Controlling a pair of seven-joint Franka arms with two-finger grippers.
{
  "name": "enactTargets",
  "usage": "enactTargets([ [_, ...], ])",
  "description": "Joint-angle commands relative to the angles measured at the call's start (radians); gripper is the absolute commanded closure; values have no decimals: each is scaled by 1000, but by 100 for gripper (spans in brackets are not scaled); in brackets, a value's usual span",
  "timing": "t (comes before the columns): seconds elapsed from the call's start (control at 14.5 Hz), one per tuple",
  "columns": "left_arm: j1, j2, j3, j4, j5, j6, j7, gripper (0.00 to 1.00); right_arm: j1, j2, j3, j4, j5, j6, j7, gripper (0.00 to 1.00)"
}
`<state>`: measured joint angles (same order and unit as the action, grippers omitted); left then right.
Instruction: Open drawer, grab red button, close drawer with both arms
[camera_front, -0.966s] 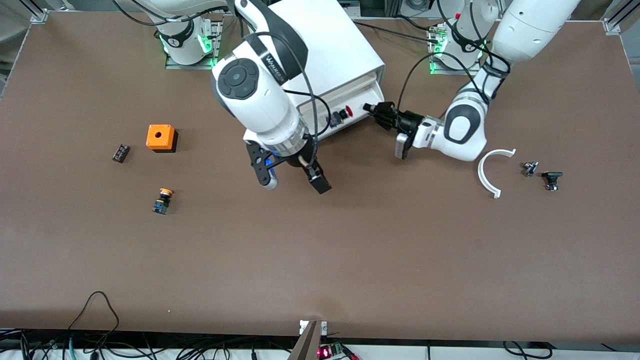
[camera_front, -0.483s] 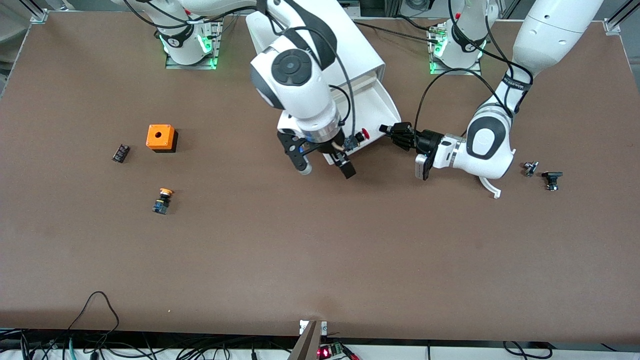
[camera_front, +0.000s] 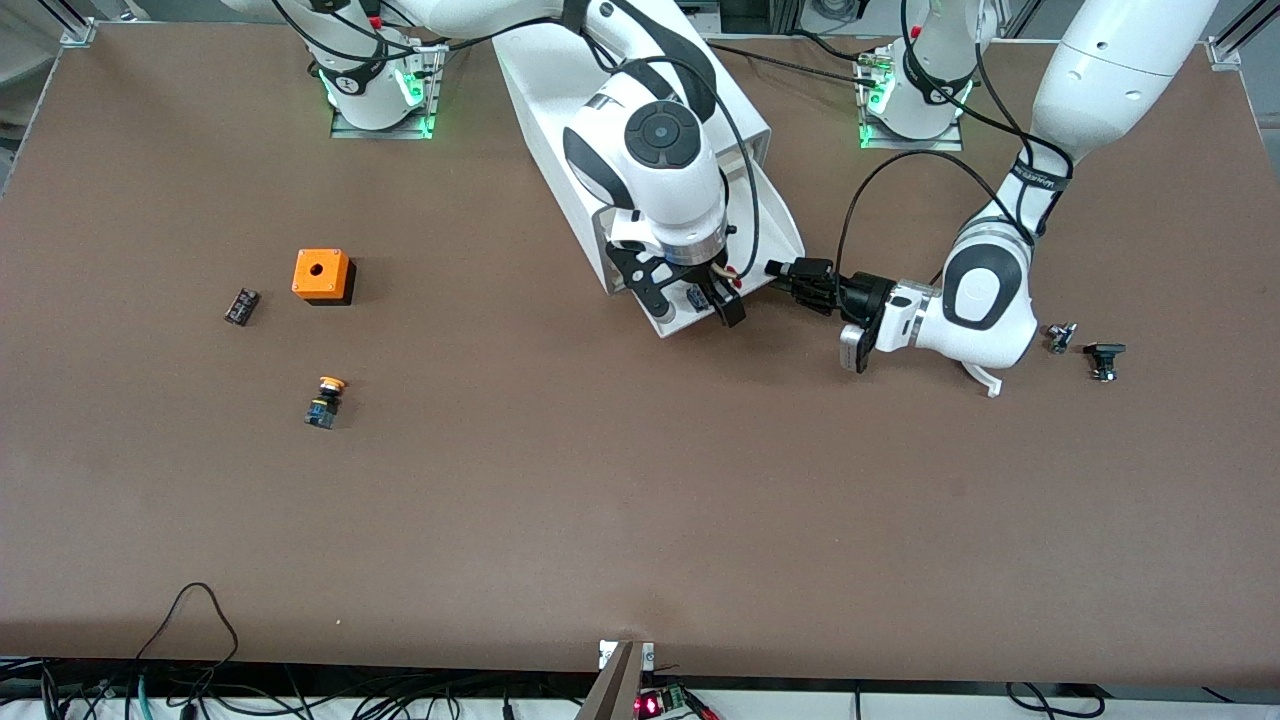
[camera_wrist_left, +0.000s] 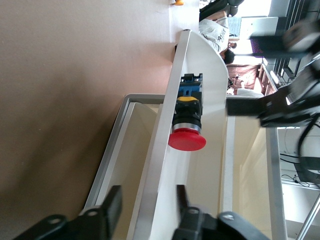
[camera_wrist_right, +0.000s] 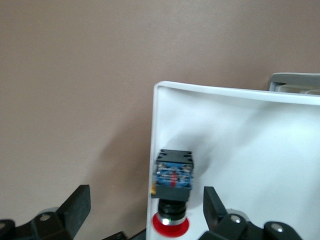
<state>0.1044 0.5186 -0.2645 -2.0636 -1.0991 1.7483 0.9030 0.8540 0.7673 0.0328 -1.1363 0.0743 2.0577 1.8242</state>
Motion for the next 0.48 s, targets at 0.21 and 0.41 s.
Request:
enactTargets([
  [0.21, 58, -17, 5, 135, 141, -168, -223, 0, 28, -10, -10, -62, -45, 4, 37, 2],
  [0.41, 92, -19, 4, 258, 269, -292, -369, 0, 28, -3, -11, -62, -48, 5, 23, 28],
])
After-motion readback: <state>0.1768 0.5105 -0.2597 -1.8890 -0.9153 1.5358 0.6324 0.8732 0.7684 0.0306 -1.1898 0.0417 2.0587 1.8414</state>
